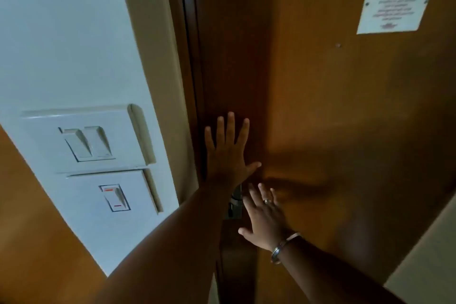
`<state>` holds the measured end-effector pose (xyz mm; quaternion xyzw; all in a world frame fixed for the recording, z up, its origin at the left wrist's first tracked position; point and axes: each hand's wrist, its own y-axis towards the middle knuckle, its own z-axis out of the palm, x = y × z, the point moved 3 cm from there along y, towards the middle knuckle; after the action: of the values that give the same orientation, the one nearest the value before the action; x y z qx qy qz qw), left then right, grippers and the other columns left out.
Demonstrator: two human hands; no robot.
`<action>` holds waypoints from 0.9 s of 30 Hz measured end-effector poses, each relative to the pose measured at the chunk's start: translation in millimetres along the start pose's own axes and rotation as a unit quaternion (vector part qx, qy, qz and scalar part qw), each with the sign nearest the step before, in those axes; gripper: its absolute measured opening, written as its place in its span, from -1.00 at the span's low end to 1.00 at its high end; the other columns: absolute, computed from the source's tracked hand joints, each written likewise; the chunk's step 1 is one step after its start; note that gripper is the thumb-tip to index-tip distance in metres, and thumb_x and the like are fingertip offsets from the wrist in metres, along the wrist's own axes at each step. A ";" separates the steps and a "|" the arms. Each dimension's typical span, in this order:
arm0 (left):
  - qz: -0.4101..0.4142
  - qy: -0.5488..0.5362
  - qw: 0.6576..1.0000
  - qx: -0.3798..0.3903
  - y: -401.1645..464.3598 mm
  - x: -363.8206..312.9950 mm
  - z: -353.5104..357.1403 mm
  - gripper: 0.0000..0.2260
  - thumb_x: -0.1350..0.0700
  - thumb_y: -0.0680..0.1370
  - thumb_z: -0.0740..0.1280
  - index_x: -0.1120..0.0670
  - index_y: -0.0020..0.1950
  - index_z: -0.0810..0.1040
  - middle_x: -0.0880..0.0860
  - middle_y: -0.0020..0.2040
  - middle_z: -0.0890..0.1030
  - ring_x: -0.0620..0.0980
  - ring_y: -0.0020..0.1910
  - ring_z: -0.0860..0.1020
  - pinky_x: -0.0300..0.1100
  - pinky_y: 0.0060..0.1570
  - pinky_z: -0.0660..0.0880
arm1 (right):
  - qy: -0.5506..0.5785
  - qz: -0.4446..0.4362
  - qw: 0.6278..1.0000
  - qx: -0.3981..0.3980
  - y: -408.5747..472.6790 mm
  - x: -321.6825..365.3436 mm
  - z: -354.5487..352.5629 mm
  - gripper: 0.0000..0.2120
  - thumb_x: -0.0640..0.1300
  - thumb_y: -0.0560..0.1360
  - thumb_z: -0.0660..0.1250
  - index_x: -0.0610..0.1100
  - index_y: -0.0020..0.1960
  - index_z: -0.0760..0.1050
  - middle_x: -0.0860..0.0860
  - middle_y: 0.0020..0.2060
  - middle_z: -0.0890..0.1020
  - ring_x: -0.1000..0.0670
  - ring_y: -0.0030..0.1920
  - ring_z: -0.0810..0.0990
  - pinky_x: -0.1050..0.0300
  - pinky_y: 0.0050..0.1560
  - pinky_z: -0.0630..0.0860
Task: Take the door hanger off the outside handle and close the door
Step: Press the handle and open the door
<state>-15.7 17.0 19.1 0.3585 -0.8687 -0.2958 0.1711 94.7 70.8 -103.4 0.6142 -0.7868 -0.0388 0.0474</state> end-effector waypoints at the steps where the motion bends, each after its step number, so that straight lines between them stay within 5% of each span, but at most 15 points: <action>1: 0.000 -0.007 1.000 0.018 1.1 2.5 4.8 0.09 -0.50 0.30 0.29 -0.05 0.59 -0.18 0.20 0.60 -0.13 0.28 0.55 -0.14 0.31 0.41 -0.32 | -0.001 0.000 1.000 0.013 4.3 1.8 2.9 -0.15 0.30 0.42 0.26 -0.03 0.55 0.01 -0.10 0.58 -0.09 -0.19 0.55 -0.21 -0.21 0.49 -0.28; 5: 0.021 -0.019 0.999 -0.018 10.5 6.3 15.0 0.11 -0.45 0.24 0.40 -0.08 0.60 -0.11 0.19 0.60 -0.11 0.26 0.54 -0.19 0.37 0.41 -0.21 | -0.014 -0.002 1.000 0.011 19.2 -1.0 7.1 -0.12 0.29 0.44 0.25 -0.10 0.55 -0.04 -0.13 0.58 -0.01 -0.20 0.55 -0.16 -0.16 0.51 -0.25; 11: 0.028 -0.007 0.999 -0.026 11.4 9.2 25.4 0.15 -0.31 0.22 0.53 -0.10 0.60 -0.09 0.21 0.59 -0.12 0.28 0.53 -0.22 0.40 0.37 -0.15 | 0.018 0.011 1.000 0.000 22.9 1.0 20.5 -0.20 0.33 0.41 0.27 -0.10 0.47 0.19 -0.15 0.55 0.12 -0.21 0.56 -0.08 -0.13 0.52 -0.19; 22: 0.022 0.021 0.999 -0.035 14.8 7.1 32.9 0.10 -0.31 0.22 0.53 -0.09 0.60 0.00 0.24 0.58 -0.08 0.34 0.53 -0.13 0.44 0.35 -0.11 | 0.145 0.056 0.988 0.008 21.9 8.7 47.0 -0.19 0.28 0.38 0.36 -0.09 0.46 0.18 -0.13 0.55 0.13 -0.12 0.56 0.00 -0.06 0.50 -0.07; 27: 0.014 0.026 0.999 -0.022 14.0 5.8 28.8 0.11 -0.31 0.22 0.53 -0.09 0.60 -0.02 0.27 0.58 -0.04 0.35 0.53 -0.11 0.47 0.36 -0.04 | 0.170 0.048 0.984 0.016 19.2 3.0 46.9 -0.29 0.32 0.31 0.39 -0.04 0.27 0.25 -0.05 0.30 0.42 -0.10 0.32 0.38 -0.03 0.35 0.29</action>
<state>-41.6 32.0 6.4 0.3501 -0.8622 -0.3028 0.2058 69.7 72.8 -147.6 0.5740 -0.7963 0.0813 0.1729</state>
